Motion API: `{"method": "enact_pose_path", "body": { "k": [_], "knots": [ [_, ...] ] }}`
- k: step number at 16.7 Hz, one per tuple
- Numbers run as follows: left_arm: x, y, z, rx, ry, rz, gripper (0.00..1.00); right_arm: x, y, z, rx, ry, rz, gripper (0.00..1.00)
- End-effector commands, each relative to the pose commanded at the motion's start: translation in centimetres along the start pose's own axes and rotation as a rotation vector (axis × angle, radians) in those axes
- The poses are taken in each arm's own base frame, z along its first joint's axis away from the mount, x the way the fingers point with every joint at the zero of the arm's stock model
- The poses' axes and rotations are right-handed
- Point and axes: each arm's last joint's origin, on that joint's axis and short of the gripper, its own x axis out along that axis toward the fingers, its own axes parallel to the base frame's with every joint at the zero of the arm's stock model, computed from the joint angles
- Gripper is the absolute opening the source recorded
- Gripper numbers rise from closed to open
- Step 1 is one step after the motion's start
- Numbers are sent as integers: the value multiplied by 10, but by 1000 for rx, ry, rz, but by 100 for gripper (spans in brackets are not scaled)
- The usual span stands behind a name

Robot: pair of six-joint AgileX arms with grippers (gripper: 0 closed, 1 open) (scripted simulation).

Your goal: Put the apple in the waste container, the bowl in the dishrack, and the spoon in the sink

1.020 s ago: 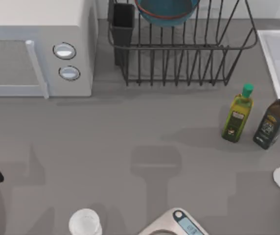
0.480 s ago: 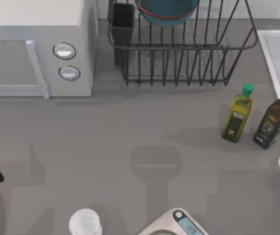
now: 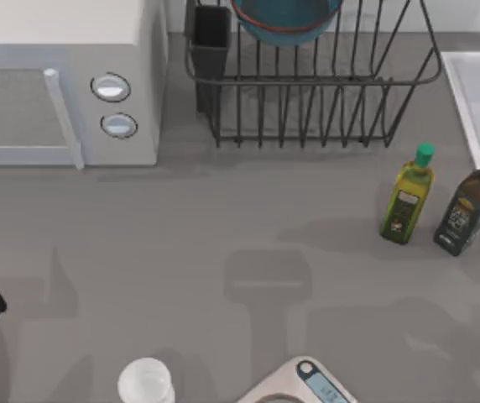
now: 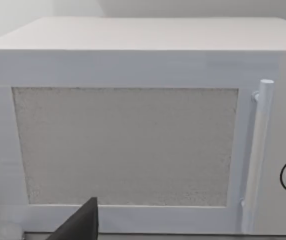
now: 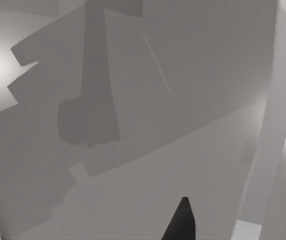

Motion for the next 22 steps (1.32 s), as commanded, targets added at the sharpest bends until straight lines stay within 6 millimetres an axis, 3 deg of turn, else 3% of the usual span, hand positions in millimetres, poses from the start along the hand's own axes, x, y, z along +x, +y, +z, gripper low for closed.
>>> {"method": "enact_pose_path", "body": {
  "k": [5, 8, 11, 16, 22],
  "knots": [
    [0, 0, 0, 0, 0, 0, 100, 0, -2, 1, 1, 7, 2, 0],
    [0, 0, 0, 0, 0, 0, 100, -10, -19, 5, 6, 49, -17, 0],
    [0, 0, 0, 0, 0, 0, 100, -26, -51, 16, 10, 105, -49, 0],
    [0, 0, 0, 0, 0, 0, 100, -51, -121, 49, -1, 165, -102, 0],
    [0, 0, 0, 0, 0, 0, 100, -50, -201, 90, -12, 127, -121, 0]
  ]
}}
